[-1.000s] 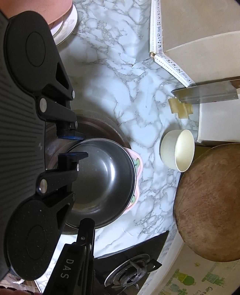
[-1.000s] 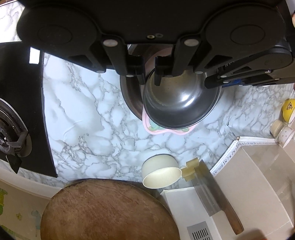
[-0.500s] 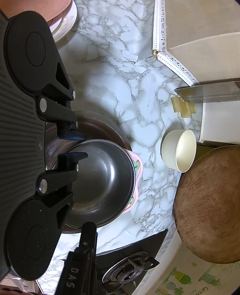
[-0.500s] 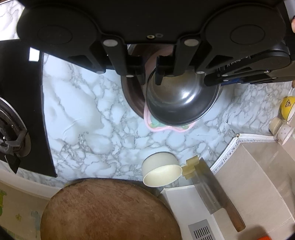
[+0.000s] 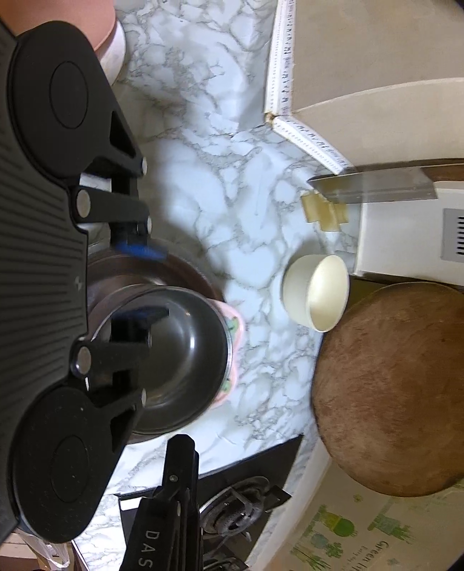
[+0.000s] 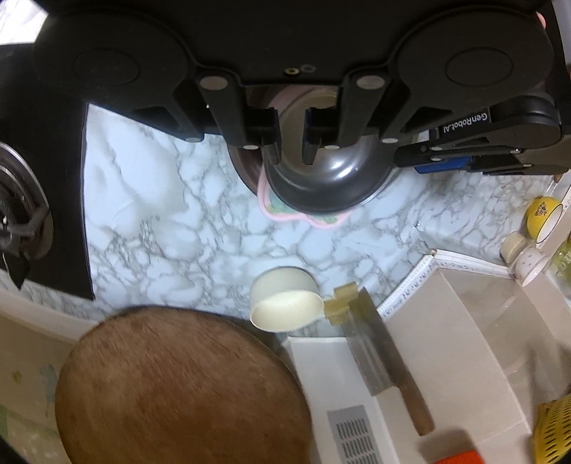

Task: Organize plates and bowls
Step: 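Carry the pink pot and lower it into the steel bowl, then open both grippers and withdraw from the pink pot, then reach both grippers toward the cream bowl rim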

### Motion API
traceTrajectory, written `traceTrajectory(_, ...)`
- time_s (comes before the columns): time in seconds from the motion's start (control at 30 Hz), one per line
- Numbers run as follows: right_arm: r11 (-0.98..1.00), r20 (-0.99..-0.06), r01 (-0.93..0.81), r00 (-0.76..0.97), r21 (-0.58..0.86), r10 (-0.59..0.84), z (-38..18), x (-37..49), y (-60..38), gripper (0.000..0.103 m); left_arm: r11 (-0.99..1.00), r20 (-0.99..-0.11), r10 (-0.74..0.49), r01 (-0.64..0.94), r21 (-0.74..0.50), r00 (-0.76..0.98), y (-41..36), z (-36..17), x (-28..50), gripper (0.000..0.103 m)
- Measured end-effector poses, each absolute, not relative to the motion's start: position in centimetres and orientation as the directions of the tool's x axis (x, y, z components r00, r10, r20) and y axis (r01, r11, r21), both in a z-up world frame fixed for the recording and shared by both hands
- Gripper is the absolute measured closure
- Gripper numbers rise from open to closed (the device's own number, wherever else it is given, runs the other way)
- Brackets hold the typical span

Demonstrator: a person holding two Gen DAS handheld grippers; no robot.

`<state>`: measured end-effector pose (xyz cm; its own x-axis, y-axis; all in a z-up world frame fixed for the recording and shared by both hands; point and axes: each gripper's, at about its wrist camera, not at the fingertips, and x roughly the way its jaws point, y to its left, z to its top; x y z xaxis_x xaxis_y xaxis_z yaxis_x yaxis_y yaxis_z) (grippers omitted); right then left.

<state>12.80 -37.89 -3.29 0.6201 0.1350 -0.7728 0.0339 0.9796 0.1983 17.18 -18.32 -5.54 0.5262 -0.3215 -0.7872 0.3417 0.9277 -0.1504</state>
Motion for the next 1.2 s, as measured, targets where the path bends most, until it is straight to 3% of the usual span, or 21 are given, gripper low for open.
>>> traceTrajectory(0.1,0.981,-0.764,0.015,0.630,0.194,0.142,-2.7,13.0,-37.6,0.090,0.929,-0.761,-0.328,0.339,-0.151,0.560,-17.9,-4.7,17.1,0.041)
traceTrajectory(0.6,0.982,-0.711,-0.025,0.687,0.187,0.153,-0.8,15.6,-37.6,0.085,0.930,-0.725,-0.320,0.348,-0.118,0.610,-18.1,-2.0,20.1,0.035)
traceTrajectory(0.67,0.982,-0.708,-0.022,0.690,0.187,0.150,-0.7,16.5,-37.9,0.071,0.929,-0.719,-0.320,0.352,-0.112,0.617,-18.4,-1.8,20.6,0.029)
traceTrajectory(0.73,0.983,-0.704,-0.024,0.695,0.182,0.148,-0.6,17.3,-38.1,0.013,0.937,-0.709,-0.304,0.335,-0.101,0.636,-18.5,-1.6,21.1,0.025)
traceTrajectory(0.77,0.984,-0.697,-0.023,0.702,0.179,0.143,-0.6,17.6,-38.2,0.003,0.937,-0.706,-0.305,0.333,-0.104,0.640,-18.5,-1.5,21.5,0.025)
traceTrajectory(1.2,0.995,-0.724,0.057,0.690,0.076,0.016,-1.4,25.3,-41.0,0.001,0.953,-0.694,-0.269,0.288,-0.092,0.668,-20.6,-1.0,28.7,0.025)
